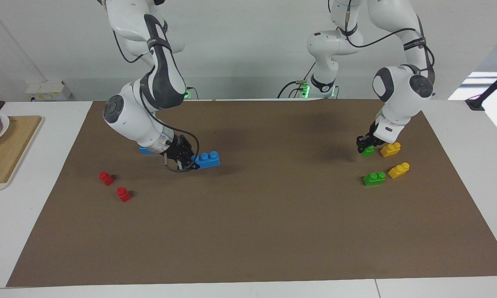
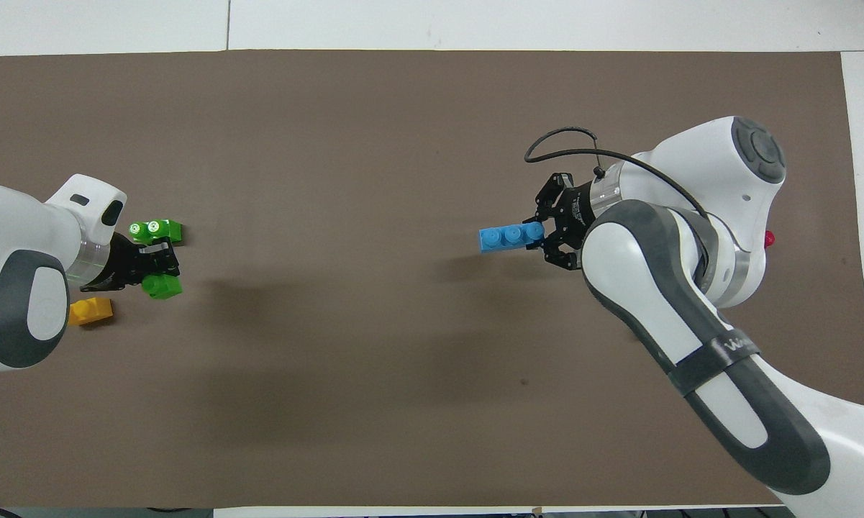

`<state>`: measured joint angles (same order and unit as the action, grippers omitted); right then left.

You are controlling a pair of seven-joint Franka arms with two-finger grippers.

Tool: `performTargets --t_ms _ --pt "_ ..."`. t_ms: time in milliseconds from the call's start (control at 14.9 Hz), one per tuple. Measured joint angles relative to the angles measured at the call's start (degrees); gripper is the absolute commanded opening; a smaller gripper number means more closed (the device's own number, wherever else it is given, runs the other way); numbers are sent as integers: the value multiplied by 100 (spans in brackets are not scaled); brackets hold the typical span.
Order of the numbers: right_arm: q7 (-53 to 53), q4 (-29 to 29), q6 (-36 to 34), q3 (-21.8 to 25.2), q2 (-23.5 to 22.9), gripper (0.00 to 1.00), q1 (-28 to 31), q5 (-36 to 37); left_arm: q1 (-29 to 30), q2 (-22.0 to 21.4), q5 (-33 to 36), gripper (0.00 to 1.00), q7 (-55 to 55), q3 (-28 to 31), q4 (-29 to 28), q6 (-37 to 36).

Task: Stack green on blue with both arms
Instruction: 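Carry the blue brick with the right gripper to the table center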

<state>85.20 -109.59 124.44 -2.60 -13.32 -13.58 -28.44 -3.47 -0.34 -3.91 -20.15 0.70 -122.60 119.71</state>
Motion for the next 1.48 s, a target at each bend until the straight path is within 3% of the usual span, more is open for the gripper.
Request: performTargets --t_ms 604,1142,1478 --pt "937 -387 1359 -5 0 0 -1016 -317 -194 14 -5 0 -2349 -18 247 -245" --pt "937 -581 1850 -8 -326 0 -1399 -498 -245 81 -336 0 -3681 -22 452 -251" --pt "937 -596 2204 -8 -594 0 -1611 -646 -301 178 -349 0 -5258 -24 698 -250"
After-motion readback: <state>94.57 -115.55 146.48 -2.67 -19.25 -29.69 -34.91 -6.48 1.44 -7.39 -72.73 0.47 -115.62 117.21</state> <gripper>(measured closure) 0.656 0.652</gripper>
